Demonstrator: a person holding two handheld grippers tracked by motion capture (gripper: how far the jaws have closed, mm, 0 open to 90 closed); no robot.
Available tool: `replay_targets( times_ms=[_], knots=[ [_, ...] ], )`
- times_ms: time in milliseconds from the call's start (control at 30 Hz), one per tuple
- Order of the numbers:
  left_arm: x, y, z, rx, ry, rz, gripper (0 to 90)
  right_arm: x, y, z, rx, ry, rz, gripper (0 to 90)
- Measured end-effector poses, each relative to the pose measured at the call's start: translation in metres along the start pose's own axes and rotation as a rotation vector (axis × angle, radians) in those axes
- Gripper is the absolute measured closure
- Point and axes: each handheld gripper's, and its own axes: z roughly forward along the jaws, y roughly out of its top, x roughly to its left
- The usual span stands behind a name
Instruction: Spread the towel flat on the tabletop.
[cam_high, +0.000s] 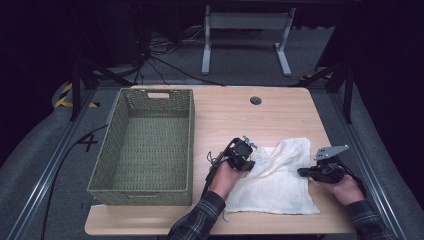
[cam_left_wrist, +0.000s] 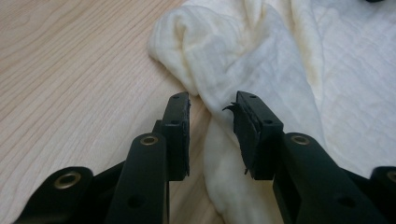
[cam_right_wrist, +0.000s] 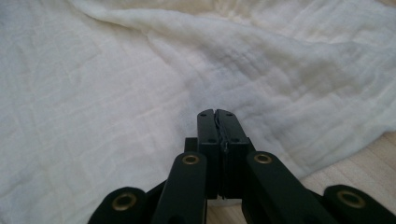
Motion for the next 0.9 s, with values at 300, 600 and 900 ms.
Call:
replay_targets(
  times_ms=[300, 600, 900],
  knots=[
    [-0.002, -0.001, 0.003, 0.027, 0.023, 0.033, 87.4, 0.0, 0.0, 0.0, -0.002, 0.002, 0.0, 89.3],
    [-0.021, 0.006, -0.024, -0.06, 0.059, 0.087, 87.6, -0.001, 0.0, 0.0, -0.001, 0.004, -0.002, 89.4],
    [-0.089, 0.013, -0.011, -0.017, -0.065, 0.284, 87.1, 0.0, 0.0, 0.0, 0.0, 0.002, 0.0, 89.4]
  ],
)
